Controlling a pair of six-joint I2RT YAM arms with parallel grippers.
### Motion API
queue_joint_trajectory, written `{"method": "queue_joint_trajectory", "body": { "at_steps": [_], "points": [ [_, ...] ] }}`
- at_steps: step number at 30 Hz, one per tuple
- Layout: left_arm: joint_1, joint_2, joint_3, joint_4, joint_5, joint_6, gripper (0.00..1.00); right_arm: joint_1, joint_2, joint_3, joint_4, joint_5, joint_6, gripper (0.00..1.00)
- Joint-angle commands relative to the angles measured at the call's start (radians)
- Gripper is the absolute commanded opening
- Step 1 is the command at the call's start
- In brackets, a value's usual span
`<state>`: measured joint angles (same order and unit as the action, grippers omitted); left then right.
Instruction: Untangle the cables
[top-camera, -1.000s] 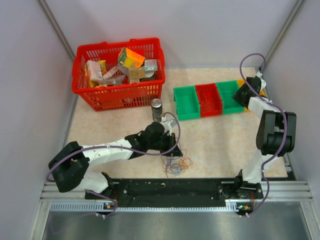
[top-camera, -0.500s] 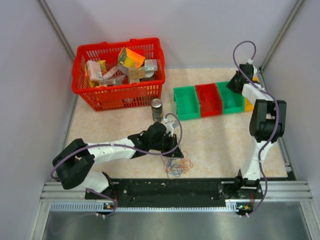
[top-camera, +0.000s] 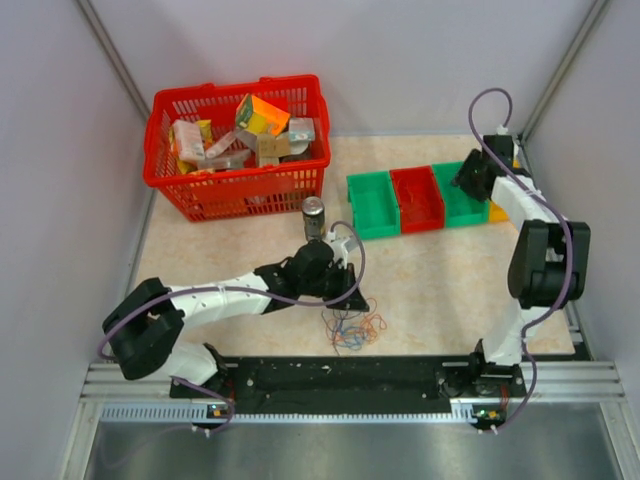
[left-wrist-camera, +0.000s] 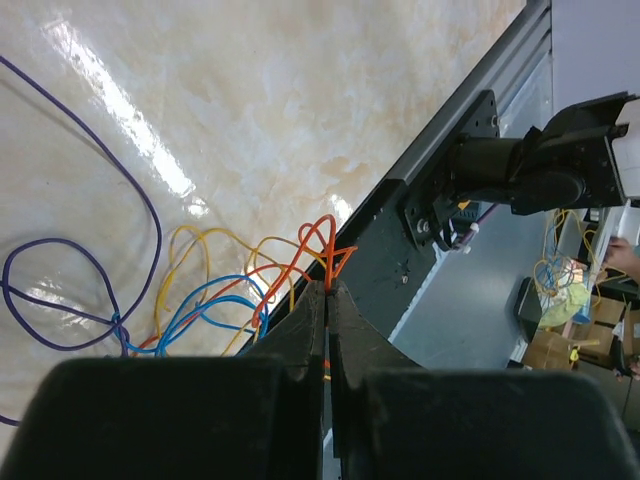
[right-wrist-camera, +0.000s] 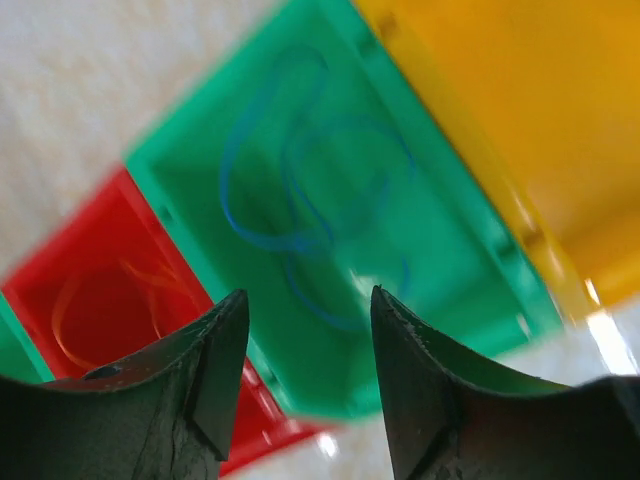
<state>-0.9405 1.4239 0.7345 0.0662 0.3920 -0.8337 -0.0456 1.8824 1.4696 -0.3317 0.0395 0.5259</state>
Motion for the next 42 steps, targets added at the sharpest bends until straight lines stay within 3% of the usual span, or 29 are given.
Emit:
{"method": "queue_joint_trajectory", "body": {
  "at_steps": [1, 3, 5, 6, 11, 15, 20, 26, 34, 37, 42],
  "points": [
    [0.003, -0.071, 0.085, -0.026, -0.028, 0.044, 0.00, 0.022, -0.331, -0.255, -0.011, -0.033, -0.052, 0.54],
    [0.003, -0.092, 0.109, -0.049, -0.047, 0.064, 0.00, 0.039, -0.470, -0.424, 0.061, -0.218, -0.037, 0.59],
    [0.003, -0.127, 0.134, -0.062, -0.077, 0.093, 0.00, 0.145, -0.604, -0.588, 0.169, -0.411, -0.015, 0.63],
    [0.003, -0.135, 0.144, -0.097, -0.093, 0.100, 0.00, 0.186, -0.674, -0.662, 0.183, -0.435, -0.014, 0.63],
    [0.006, -0.189, 0.223, -0.196, -0.174, 0.157, 0.00, 0.485, -1.012, -0.934, 0.181, -0.417, -0.034, 0.75],
    [0.008, -0.247, 0.259, -0.198, -0.185, 0.174, 0.00, 0.660, -1.204, -1.144, 0.266, -0.432, 0.074, 0.76],
    [0.008, -0.307, 0.260, -0.163, -0.203, 0.170, 0.00, 0.737, -1.353, -1.282, 0.373, -0.418, 0.138, 0.78],
    [0.008, -0.370, 0.240, -0.146, -0.223, 0.145, 0.00, 0.740, -1.356, -1.223, 0.383, -0.311, 0.103, 0.81],
    [0.009, -0.395, 0.292, -0.074, -0.141, 0.128, 0.00, 0.771, -1.002, -1.216, 0.681, -0.391, 0.157, 0.75],
    [0.009, -0.407, 0.383, -0.092, -0.114, 0.185, 0.00, 0.791, -0.904, -1.258, 0.782, -0.362, 0.203, 0.67],
    [0.009, -0.465, 0.598, -0.209, -0.140, 0.335, 0.00, 0.791, -0.795, -1.276, 0.775, -0.285, 0.275, 0.52]
  ]
}}
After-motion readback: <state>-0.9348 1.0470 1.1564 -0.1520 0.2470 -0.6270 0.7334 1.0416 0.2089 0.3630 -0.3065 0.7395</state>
